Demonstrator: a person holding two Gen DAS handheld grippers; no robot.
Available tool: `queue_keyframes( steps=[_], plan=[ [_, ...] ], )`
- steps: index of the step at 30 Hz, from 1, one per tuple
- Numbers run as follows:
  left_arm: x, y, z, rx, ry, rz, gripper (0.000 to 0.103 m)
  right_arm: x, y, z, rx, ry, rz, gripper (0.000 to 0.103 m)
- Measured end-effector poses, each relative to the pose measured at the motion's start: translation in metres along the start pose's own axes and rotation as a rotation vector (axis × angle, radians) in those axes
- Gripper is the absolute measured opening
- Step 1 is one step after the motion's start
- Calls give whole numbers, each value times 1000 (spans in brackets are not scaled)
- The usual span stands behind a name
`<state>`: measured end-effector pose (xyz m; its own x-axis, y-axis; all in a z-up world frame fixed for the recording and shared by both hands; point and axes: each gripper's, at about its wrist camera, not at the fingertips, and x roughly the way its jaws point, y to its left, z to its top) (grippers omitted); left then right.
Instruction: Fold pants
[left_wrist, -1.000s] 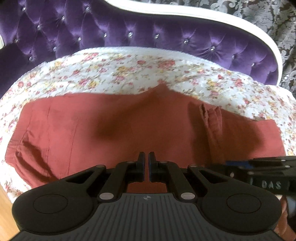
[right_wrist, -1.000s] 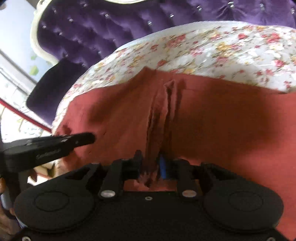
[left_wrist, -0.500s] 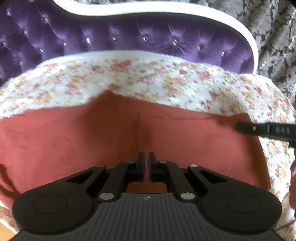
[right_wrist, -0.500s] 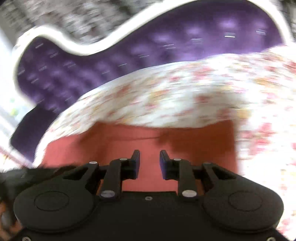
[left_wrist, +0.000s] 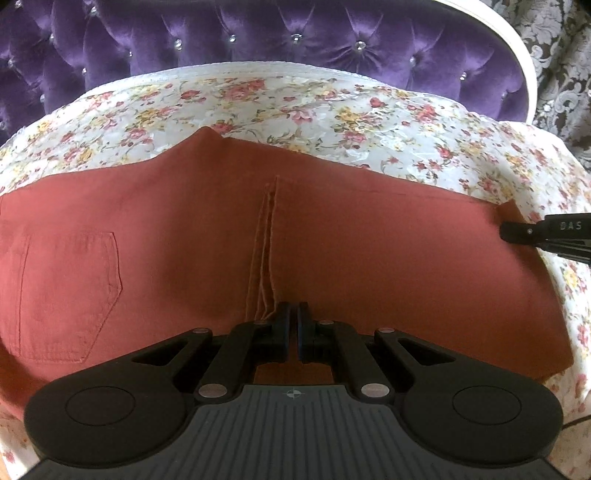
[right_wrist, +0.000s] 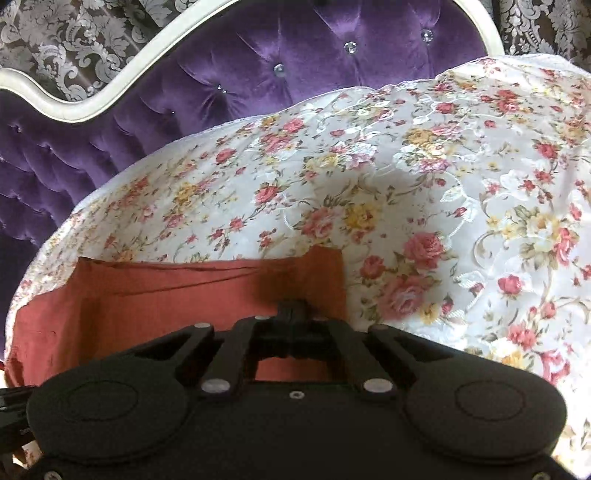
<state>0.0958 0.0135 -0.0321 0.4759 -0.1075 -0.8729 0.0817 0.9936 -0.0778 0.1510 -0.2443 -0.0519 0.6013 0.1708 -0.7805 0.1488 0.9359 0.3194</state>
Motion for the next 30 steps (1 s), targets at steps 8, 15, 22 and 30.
queue_keyframes(
  steps=[8, 15, 22, 30],
  plan=[
    [0, -6, -2, 28, -9, 27, 5, 3, -5, 8, 43, 12, 3, 0],
    [-1, -9, -2, 44, -12, 43, 5, -4, 7, 17, -19, -5, -48, 7],
    [-2, -8, -3, 44, -12, 33, 5, -40, 32, -10, -170, -4, -36, 17],
    [-5, -2, -2, 36, -3, 8, 5, -42, 30, -53, -201, 85, -50, 17]
  ],
)
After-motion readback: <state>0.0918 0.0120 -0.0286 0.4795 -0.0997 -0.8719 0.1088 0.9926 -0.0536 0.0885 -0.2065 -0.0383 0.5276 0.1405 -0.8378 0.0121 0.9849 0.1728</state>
